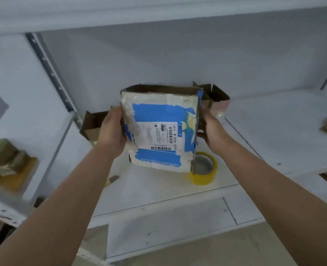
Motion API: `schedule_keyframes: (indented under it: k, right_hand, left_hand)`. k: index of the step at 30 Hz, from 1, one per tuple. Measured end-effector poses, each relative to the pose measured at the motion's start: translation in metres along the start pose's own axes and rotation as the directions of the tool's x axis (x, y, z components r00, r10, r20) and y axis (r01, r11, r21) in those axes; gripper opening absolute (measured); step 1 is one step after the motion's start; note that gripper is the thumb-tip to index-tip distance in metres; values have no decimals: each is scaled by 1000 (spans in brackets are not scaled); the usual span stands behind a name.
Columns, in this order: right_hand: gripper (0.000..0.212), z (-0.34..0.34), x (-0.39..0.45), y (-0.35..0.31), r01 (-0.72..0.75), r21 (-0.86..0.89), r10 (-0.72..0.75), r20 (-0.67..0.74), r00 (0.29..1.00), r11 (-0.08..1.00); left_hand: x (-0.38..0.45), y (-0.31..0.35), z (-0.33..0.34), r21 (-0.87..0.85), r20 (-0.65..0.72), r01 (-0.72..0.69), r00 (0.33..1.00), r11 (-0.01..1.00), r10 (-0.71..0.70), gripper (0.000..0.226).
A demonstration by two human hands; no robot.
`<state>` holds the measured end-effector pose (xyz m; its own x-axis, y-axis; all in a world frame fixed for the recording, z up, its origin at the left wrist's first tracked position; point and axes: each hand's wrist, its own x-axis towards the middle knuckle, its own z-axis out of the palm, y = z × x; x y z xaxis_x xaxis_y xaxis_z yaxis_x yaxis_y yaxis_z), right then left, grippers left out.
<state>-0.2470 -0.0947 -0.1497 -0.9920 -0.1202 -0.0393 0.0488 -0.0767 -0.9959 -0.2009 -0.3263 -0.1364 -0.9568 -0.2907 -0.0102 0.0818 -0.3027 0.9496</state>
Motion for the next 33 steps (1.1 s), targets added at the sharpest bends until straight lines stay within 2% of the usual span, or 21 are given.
schedule_keyframes:
  k: [3, 7, 10, 11, 12, 14, 19, 21, 23, 26, 29, 30, 33]
  right_hand:
    - [52, 29, -9, 7, -143, 151, 130, 92, 987, 978]
    - [68, 46, -17, 30, -246, 301, 179, 233, 956, 922]
    - [59, 44, -22, 53, -327, 356, 231, 285, 930, 875]
    - [54, 41, -24, 60, -349, 364, 253, 286, 924, 863]
    - [47, 38, -25, 66, -343, 364, 248, 284, 926, 866]
    - [37, 31, -27, 73, -236, 338, 144, 276, 950, 911]
    - [41, 26, -23, 67, 64, 254, -118, 200, 973, 965]
    - [25, 25, -24, 67, 152, 185, -183, 163, 969, 971]
    - [20, 24, -28, 71, 172, 145, -188, 106, 976, 974]
    - [31, 22, -29, 76, 183, 111, -193, 87, 977, 977]
    - [32, 21, -26, 77, 165, 131, -178, 92, 980, 978]
    - [36, 21, -25, 77, 139, 132, -152, 93, 984, 981]
    - [50, 17, -24, 75, 25, 132, -44, 148, 988, 991]
  left_hand:
    - [-13, -4, -33, 14, -46, 9, 999, 1000, -8, 29]
    - [-28, -12, -58, -64, -24, 76, 997, 995, -78, 40]
    - [-37, -29, -58, -91, -22, 236, 971, 968, -239, 51]
    - [-40, -35, -56, -72, -21, 267, 963, 961, -269, 47]
    - [-40, -41, -55, -39, -22, 270, 962, 962, -271, 39]
    - [-37, -51, -55, 10, -36, 217, 976, 976, -217, 29]
    - [-36, -56, -54, -10, -55, 143, 988, 990, -144, 51]
    - [-36, -55, -48, 21, -67, 114, 991, 993, -112, 51]
    - [-36, -57, -41, 31, -96, 78, 993, 996, -75, 48]
    - [-37, -64, -39, -9, -98, 47, 994, 999, -47, 39]
    - [-40, -68, -41, -17, -35, 25, 999, 1000, -25, 71]
    - [-41, -69, -42, 5, -24, 13, 1000, 1000, -12, 75]
    - [-43, -68, -40, 53, -71, 7, 997, 999, -4, 59]
